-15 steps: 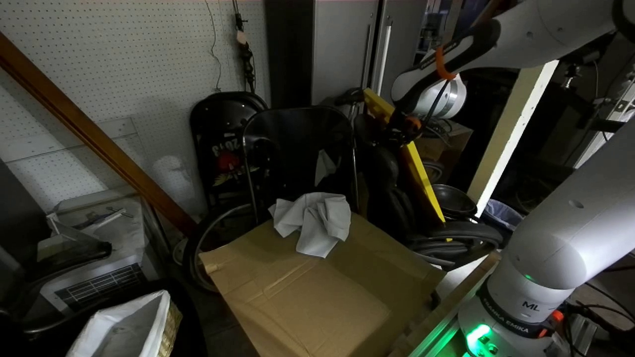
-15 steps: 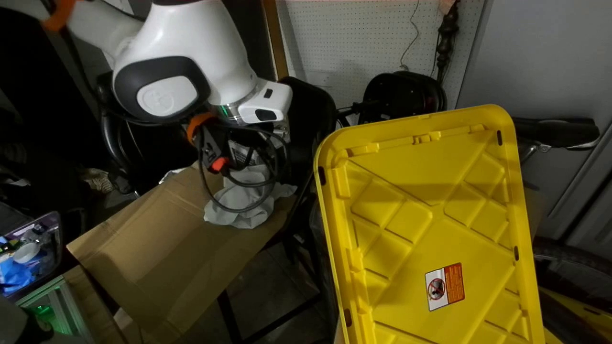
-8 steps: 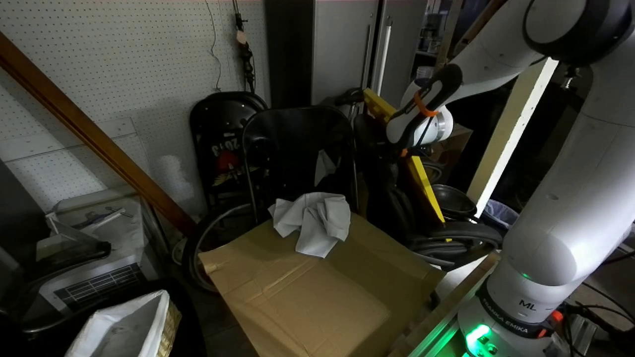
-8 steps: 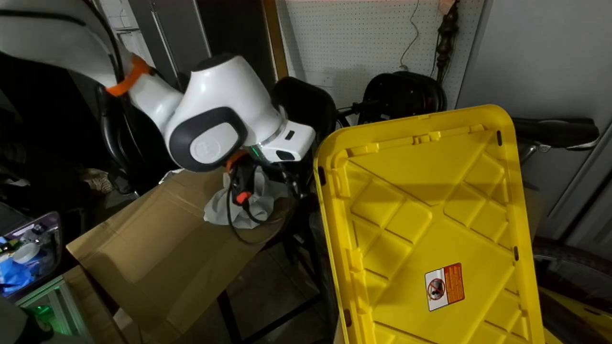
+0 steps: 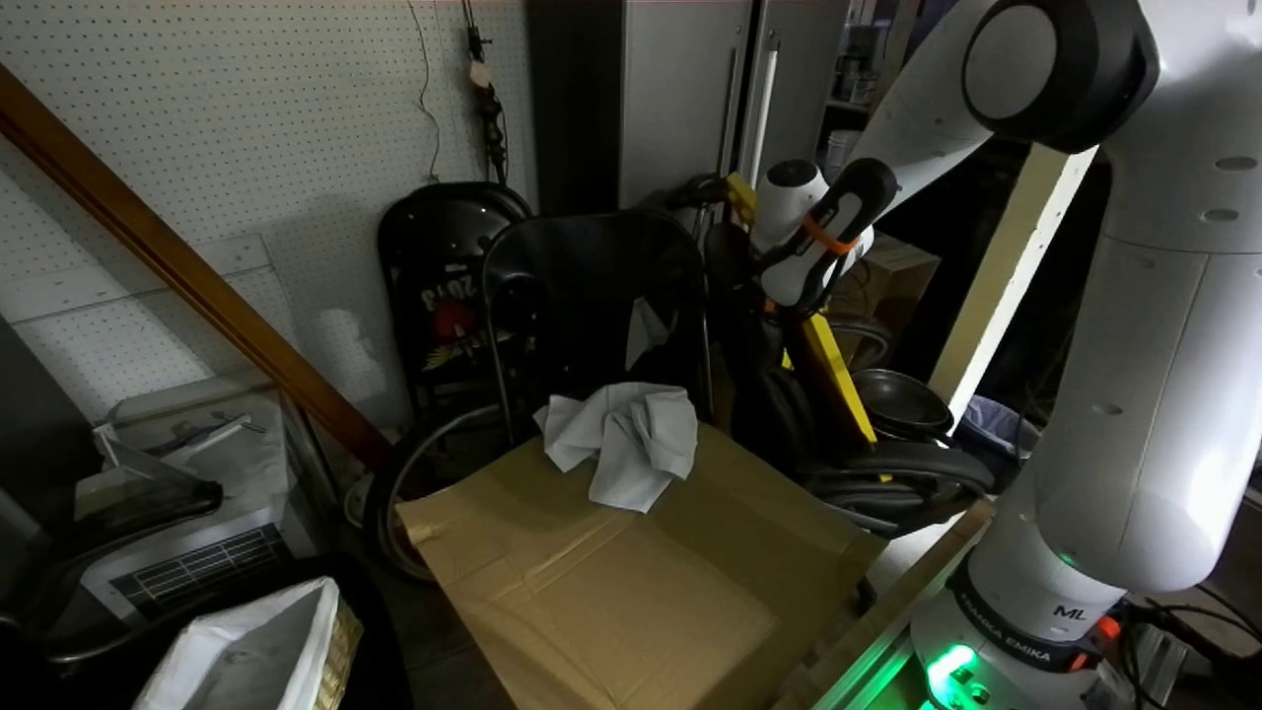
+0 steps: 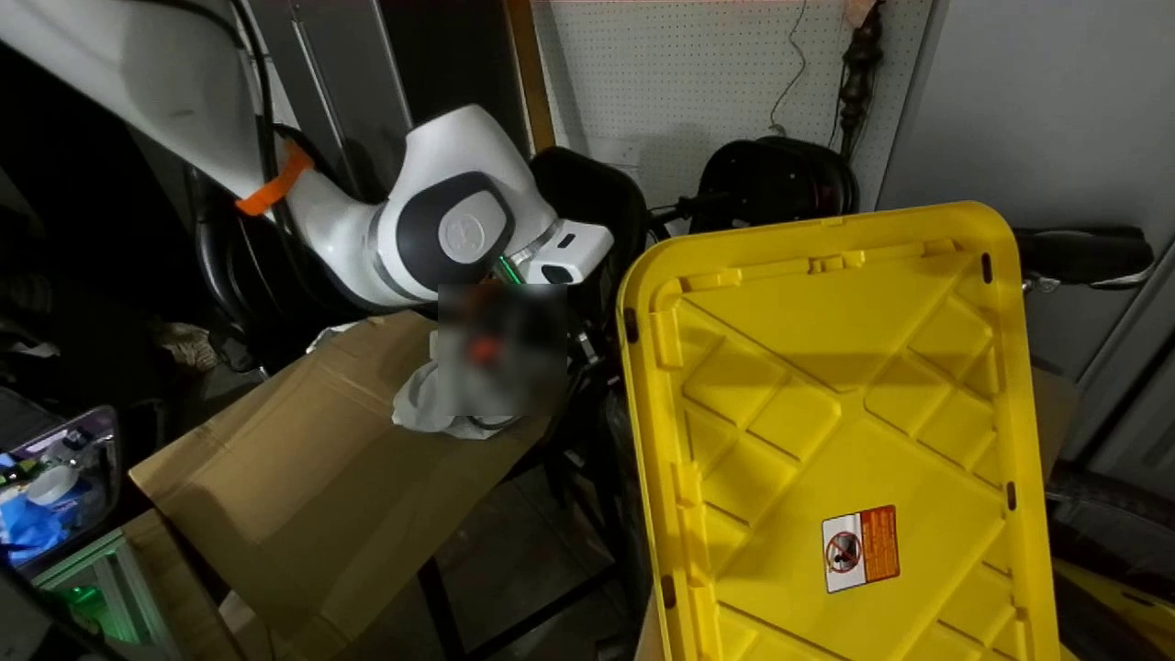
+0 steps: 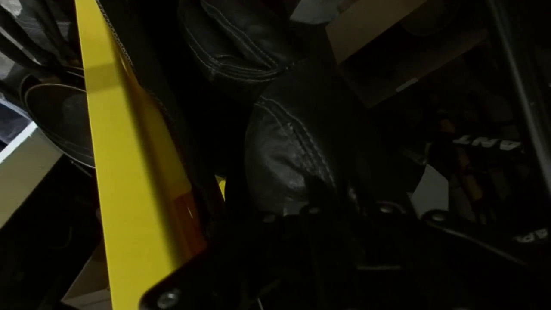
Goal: Turn the black chair towards the right
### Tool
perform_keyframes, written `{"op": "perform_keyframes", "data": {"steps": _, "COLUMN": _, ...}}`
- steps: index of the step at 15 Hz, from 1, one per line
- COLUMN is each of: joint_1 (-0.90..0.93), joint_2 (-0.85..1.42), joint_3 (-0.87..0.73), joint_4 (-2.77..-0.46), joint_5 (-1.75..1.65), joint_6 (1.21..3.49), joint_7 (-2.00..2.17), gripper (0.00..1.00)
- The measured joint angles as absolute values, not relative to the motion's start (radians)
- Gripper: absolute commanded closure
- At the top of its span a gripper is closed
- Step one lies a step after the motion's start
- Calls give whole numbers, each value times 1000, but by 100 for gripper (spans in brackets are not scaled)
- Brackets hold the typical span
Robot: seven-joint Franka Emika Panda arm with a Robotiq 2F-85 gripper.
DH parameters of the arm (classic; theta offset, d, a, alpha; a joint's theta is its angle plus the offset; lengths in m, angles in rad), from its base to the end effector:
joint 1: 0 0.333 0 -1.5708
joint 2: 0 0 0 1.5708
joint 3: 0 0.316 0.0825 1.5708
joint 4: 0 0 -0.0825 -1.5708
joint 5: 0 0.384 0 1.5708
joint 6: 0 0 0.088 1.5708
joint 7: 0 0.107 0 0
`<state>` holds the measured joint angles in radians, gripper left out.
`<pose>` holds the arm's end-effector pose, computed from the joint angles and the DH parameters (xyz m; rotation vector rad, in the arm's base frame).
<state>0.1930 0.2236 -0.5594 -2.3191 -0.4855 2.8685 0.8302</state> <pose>0.5222 -0.1710 0.2907 2.6663 -0.9989 0.5663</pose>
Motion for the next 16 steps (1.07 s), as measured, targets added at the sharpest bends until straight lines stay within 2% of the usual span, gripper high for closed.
{"op": "perform_keyframes", "data": {"steps": 10, "joint_1": 255, "joint_2": 320, "joint_3": -611, "joint_4": -2219, "joint_5": -544, "joint_6": 2878, "joint_7": 961, "gripper": 96}}
{"op": "perform_keyframes", "data": {"steps": 16, "joint_1": 225, "joint_2": 373, "joint_3": -608, "joint_4": -2194, "joint_5": -519, "joint_6": 3011, "joint_7": 970, "gripper": 96}}
